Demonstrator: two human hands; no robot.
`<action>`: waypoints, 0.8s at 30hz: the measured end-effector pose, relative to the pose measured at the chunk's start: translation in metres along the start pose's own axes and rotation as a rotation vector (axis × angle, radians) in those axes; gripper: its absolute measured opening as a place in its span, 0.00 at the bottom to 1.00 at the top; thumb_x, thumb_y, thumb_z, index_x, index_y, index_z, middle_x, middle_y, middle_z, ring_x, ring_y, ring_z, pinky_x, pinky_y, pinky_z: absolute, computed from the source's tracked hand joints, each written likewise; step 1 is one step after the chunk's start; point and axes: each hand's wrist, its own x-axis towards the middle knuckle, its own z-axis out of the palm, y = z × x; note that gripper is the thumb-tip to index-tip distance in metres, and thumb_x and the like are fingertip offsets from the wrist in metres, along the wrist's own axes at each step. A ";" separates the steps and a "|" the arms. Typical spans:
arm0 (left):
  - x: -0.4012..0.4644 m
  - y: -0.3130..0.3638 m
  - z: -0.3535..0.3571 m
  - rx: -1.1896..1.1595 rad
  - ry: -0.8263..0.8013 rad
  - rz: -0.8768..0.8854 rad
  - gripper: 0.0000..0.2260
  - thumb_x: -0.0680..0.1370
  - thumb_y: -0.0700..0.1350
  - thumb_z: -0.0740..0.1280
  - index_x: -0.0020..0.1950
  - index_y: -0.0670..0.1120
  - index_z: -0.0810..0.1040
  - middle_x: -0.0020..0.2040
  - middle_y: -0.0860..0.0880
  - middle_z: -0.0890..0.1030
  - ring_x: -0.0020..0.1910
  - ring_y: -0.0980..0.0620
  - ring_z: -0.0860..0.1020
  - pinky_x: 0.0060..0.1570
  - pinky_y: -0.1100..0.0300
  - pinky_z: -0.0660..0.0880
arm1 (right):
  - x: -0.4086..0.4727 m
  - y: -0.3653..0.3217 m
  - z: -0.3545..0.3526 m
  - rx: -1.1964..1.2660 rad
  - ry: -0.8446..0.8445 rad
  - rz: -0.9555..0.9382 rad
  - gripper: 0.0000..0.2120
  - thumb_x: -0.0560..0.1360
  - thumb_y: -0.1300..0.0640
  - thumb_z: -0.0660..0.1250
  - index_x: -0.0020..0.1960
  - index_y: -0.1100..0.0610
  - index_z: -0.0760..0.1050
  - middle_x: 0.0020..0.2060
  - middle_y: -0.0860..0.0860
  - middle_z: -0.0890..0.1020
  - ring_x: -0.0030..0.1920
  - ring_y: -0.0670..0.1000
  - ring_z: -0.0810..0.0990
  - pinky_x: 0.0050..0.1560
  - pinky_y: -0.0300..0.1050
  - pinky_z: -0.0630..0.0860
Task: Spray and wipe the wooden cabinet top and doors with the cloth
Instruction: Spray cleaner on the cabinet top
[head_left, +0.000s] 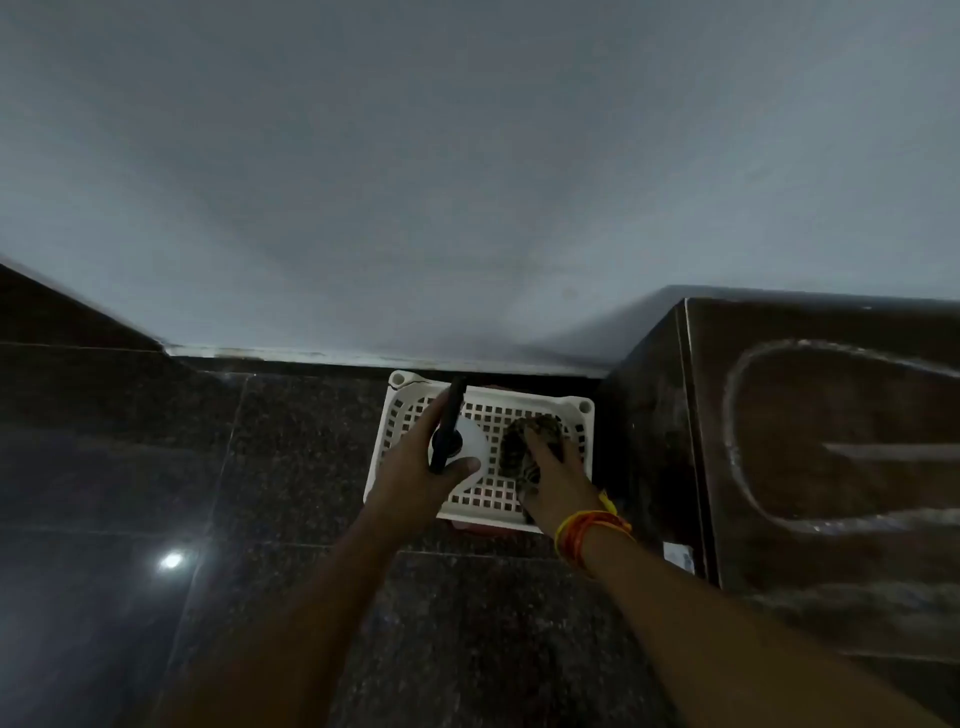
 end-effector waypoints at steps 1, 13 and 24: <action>0.001 0.000 0.001 0.000 0.004 0.000 0.36 0.75 0.45 0.74 0.77 0.59 0.60 0.58 0.61 0.73 0.50 0.78 0.71 0.48 0.72 0.68 | 0.002 0.001 0.003 -0.006 -0.022 0.009 0.34 0.78 0.60 0.61 0.77 0.43 0.48 0.77 0.55 0.43 0.74 0.63 0.59 0.69 0.56 0.68; 0.000 0.003 0.007 0.005 0.123 -0.042 0.25 0.77 0.43 0.70 0.73 0.52 0.68 0.52 0.59 0.77 0.53 0.61 0.76 0.54 0.60 0.73 | 0.005 0.006 0.000 0.102 0.255 -0.054 0.13 0.75 0.64 0.62 0.59 0.56 0.75 0.61 0.56 0.75 0.60 0.57 0.74 0.62 0.47 0.72; -0.026 0.065 -0.001 -0.038 0.297 0.003 0.19 0.79 0.42 0.68 0.68 0.52 0.69 0.48 0.60 0.78 0.50 0.66 0.76 0.44 0.70 0.69 | -0.052 -0.016 -0.049 0.336 0.387 -0.232 0.13 0.71 0.67 0.62 0.47 0.52 0.65 0.45 0.52 0.74 0.45 0.53 0.75 0.39 0.42 0.71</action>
